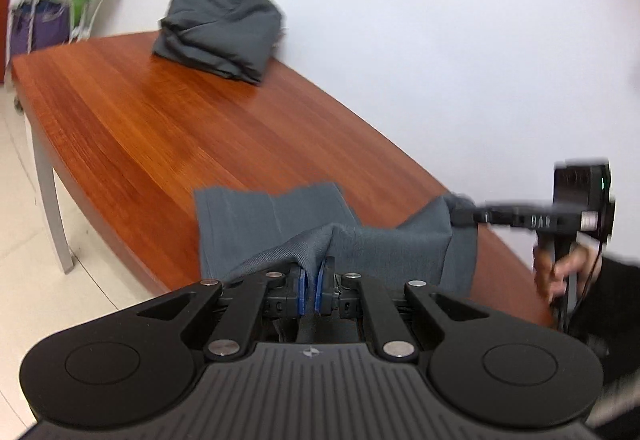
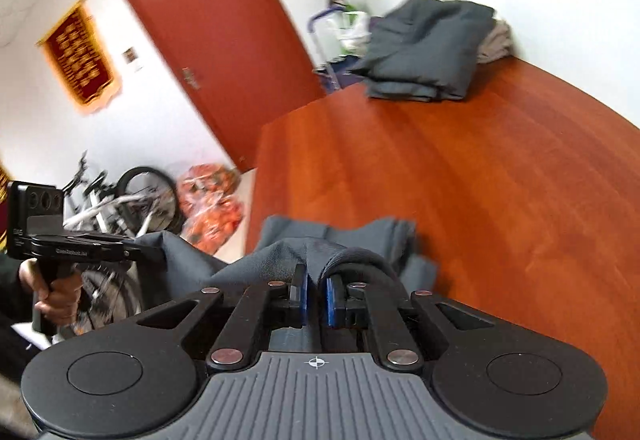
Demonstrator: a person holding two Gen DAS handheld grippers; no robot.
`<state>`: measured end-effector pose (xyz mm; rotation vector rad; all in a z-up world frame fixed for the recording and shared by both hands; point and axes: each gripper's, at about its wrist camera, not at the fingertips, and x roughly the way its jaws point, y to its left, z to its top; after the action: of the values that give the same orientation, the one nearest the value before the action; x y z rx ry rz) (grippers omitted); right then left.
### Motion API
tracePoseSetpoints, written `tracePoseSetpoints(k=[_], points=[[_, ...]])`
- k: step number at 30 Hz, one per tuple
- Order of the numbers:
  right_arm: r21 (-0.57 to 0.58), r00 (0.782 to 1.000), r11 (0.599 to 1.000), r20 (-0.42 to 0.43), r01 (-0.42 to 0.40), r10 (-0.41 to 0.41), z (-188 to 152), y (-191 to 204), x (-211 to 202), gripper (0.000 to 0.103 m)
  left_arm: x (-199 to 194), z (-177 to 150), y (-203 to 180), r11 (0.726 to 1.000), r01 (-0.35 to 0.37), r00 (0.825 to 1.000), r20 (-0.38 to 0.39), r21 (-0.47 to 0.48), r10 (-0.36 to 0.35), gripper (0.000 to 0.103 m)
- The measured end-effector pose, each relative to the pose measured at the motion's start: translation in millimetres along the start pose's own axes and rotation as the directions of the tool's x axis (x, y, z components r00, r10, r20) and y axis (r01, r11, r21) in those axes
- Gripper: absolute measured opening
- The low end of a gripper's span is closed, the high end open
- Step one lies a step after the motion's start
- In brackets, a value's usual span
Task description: Fold clothes
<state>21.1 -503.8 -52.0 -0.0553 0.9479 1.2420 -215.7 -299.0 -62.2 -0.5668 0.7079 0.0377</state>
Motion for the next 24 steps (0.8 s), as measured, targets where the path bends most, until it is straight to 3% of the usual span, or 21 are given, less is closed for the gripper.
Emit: tracePoseSetpoints(k=[3, 10, 17, 21, 24], points=[[0.039, 0.999, 0.999, 0.022, 0.027, -0.028, 25, -18, 23, 0.011, 36, 35, 27, 1.000, -0.018, 1.000, -0.009, -0.022, 0.017, 0.008], [0.120, 0.996, 0.989, -0.043, 0.084, -0.080, 51, -64, 84, 0.015, 105, 76, 82, 0.990, -0.103, 0.994, -0.034, -0.098, 0.100, 0.008], [0.141, 0.989, 0.980, -0.073, 0.137, -0.128, 55, -86, 124, 0.021, 149, 85, 116, 0.974, -0.179, 0.981, -0.102, -0.142, 0.166, 0.011], [0.147, 0.983, 0.974, -0.088, 0.171, -0.159, 49, -91, 136, 0.026, 163, 84, 125, 0.971, -0.205, 0.974, -0.124, -0.120, 0.190, 0.024], [0.165, 0.983, 0.971, -0.075, 0.175, -0.165, 52, -90, 132, 0.029, 160, 87, 124, 0.972, -0.213, 0.971, -0.129, -0.100, 0.200, 0.026]])
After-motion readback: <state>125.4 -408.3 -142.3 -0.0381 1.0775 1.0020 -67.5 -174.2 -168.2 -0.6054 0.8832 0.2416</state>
